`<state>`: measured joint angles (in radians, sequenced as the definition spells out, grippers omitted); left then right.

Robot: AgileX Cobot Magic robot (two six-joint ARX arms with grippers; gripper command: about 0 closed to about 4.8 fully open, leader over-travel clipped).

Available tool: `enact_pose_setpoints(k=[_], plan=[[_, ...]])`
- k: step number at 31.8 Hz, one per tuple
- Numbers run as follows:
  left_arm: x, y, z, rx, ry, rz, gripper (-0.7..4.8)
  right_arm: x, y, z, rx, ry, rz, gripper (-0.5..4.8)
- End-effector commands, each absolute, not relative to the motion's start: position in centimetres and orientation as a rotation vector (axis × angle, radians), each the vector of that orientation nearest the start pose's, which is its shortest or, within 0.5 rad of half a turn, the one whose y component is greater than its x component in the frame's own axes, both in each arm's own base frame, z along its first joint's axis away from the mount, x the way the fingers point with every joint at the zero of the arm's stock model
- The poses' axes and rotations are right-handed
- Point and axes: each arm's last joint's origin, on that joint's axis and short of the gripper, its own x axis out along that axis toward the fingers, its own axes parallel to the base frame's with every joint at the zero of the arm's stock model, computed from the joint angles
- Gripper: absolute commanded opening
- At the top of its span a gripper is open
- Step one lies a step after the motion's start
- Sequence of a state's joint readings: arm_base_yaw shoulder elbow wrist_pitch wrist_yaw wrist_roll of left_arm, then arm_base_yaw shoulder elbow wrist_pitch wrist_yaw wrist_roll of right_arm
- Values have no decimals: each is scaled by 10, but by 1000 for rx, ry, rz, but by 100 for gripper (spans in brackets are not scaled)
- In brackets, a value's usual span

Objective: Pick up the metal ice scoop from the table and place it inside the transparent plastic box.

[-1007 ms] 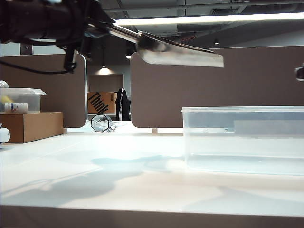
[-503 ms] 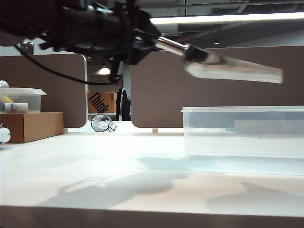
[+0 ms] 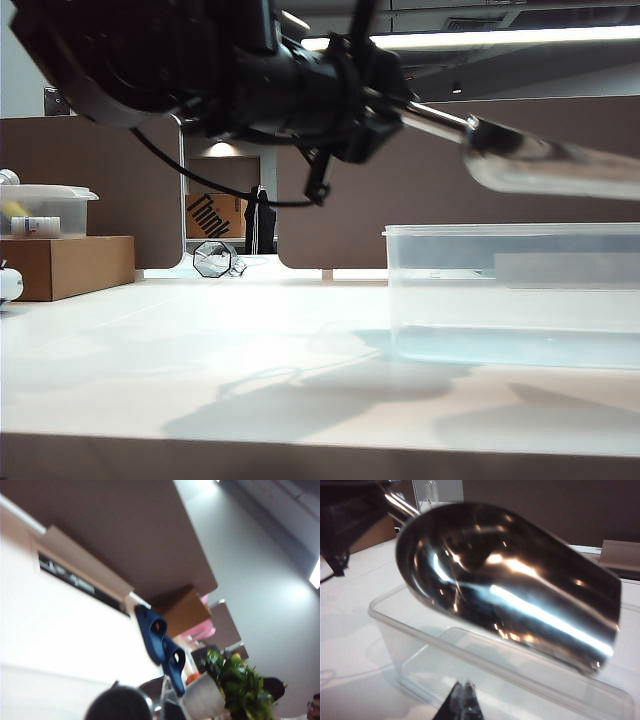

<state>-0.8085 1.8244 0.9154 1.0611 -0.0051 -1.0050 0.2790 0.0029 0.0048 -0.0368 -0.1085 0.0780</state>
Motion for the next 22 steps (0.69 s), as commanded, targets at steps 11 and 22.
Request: enact_pose_setpoints(k=[11,22], plan=[[263,-283,208,-1000,337,-792,-6,93,30,163,75,39,388,-1],[263,-283,206,-994,351,-792,16,93,30,163,75,39,388,-1]])
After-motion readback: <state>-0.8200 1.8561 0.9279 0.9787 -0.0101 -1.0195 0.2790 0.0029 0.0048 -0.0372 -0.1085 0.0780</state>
